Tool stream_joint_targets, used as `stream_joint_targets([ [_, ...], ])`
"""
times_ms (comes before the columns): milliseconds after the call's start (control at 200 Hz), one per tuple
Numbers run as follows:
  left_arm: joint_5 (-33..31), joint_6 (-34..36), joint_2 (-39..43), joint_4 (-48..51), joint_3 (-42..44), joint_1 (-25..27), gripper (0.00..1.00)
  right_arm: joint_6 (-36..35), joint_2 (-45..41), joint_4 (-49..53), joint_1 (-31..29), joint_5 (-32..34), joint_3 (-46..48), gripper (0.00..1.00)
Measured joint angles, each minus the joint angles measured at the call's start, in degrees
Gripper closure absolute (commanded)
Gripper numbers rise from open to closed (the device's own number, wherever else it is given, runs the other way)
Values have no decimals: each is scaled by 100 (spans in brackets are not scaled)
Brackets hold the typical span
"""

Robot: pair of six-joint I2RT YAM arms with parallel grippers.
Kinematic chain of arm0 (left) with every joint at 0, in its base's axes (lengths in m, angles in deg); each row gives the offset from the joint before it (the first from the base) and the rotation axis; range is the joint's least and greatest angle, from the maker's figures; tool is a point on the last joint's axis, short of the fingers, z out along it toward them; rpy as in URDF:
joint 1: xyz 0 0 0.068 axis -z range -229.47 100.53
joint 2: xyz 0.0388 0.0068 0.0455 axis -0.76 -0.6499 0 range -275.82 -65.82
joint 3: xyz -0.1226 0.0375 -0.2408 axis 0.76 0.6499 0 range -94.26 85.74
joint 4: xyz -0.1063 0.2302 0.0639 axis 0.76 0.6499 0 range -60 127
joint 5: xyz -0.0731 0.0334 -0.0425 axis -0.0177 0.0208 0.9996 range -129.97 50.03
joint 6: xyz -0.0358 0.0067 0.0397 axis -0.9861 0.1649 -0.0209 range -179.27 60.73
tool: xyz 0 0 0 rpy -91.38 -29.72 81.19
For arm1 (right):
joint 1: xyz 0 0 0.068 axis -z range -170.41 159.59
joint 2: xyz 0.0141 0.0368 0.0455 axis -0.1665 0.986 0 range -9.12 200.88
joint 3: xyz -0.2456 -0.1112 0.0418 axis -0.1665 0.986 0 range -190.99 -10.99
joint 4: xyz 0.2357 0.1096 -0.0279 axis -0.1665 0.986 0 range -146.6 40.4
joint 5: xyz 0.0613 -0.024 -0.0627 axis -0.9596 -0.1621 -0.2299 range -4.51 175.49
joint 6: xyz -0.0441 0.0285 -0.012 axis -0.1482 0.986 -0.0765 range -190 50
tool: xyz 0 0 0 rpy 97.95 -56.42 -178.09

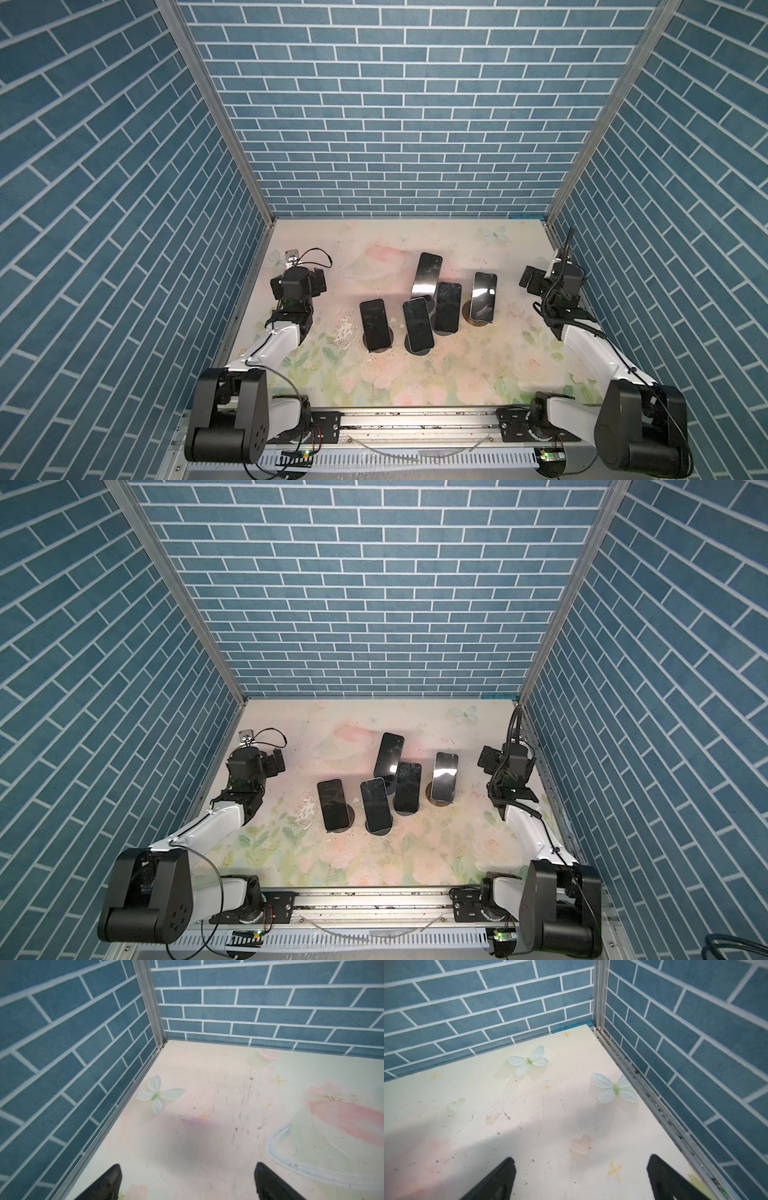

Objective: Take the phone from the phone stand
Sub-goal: 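Reach right gripper to the farthest teal-edged phone while left arm approaches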

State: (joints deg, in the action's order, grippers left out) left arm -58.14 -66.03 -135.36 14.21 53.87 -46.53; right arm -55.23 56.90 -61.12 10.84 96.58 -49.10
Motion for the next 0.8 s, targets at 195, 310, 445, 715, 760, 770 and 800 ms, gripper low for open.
stream_joint_targets([
  [195,109,-916,595,1598,-323,26,0,686,-125,1803,-302,66,-796,1],
  [310,481,-1366,929,2225,-466,79,0,876,-142,2601,-675,70,-1126,1],
  [445,881,-1650,1386,2745,-466,245,0,949,-146,3204,-1032,-59,-1410,1],
  [715,1626,-1770,2162,3377,-546,634,0,1180,-57,3633,-1438,-442,-1596,1],
  [760,1744,-1790,2249,3429,-549,693,0,1204,7,3628,-1534,-501,-1596,1],
  [770,1768,-1790,2269,3442,-549,710,0,1207,26,3630,-1565,-518,-1596,1],
  [800,1832,-1799,2308,3469,-549,756,0,1226,85,3633,-1637,-553,-1606,1],
])
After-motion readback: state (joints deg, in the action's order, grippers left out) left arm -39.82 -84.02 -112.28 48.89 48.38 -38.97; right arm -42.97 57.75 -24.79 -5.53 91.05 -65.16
